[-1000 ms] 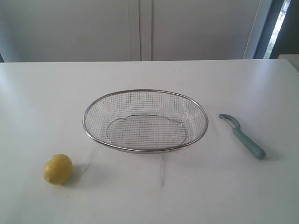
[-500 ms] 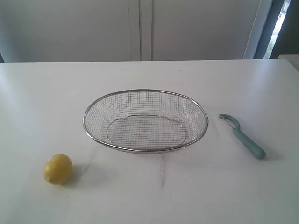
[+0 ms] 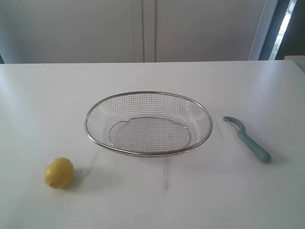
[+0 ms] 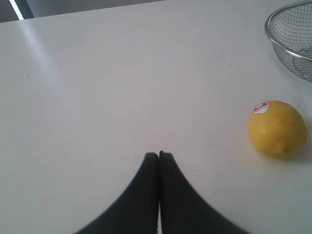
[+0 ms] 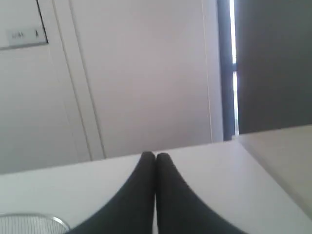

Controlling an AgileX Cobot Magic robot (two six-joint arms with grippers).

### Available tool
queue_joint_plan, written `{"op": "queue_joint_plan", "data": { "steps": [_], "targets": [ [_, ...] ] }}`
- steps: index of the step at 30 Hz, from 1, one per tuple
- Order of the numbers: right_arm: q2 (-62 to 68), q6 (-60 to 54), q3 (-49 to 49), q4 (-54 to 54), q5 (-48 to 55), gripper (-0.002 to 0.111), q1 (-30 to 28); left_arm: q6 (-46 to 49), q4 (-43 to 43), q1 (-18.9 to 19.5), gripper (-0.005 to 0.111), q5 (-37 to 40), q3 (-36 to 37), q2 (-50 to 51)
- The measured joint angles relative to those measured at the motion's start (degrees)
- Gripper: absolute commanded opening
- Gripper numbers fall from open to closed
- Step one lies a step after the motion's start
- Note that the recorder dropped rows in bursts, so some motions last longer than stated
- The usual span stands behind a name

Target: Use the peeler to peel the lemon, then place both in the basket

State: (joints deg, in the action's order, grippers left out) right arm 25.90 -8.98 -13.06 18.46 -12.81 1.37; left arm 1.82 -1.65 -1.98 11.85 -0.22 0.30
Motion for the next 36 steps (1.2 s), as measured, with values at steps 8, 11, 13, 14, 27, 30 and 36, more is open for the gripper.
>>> {"op": "queue_joint_plan", "data": {
  "steps": [8, 11, 13, 14, 27, 30, 36],
  "targets": [
    [18.6, 0.0, -10.5, 0.0, 17.3, 0.000, 0.0, 0.0, 0.0, 0.0, 0.000, 0.0, 0.0, 0.0],
    [25.1, -0.5, -15.0, 0.0, 25.6, 0.000, 0.0, 0.0, 0.0, 0.0, 0.000, 0.0, 0.0, 0.0],
    [29.4, -2.5, -18.4, 0.0, 31.7, 0.000, 0.0, 0.0, 0.0, 0.0, 0.000, 0.0, 0.0, 0.0],
    [31.1, -3.6, -19.8, 0.0, 34.7, 0.000, 0.0, 0.0, 0.0, 0.0, 0.000, 0.0, 0.0, 0.0],
    [63.9, -14.5, -47.2, -8.4, 62.2, 0.000, 0.0, 0.0, 0.0, 0.0, 0.000, 0.0, 0.0, 0.0],
    [68.8, -15.2, -50.1, -10.4, 62.2, 0.000, 0.0, 0.0, 0.0, 0.0, 0.000, 0.0, 0.0, 0.0],
    [74.3, -16.9, -54.7, -13.1, 61.8, 0.000, 0.0, 0.0, 0.0, 0.0, 0.000, 0.0, 0.0, 0.0]
  ]
}}
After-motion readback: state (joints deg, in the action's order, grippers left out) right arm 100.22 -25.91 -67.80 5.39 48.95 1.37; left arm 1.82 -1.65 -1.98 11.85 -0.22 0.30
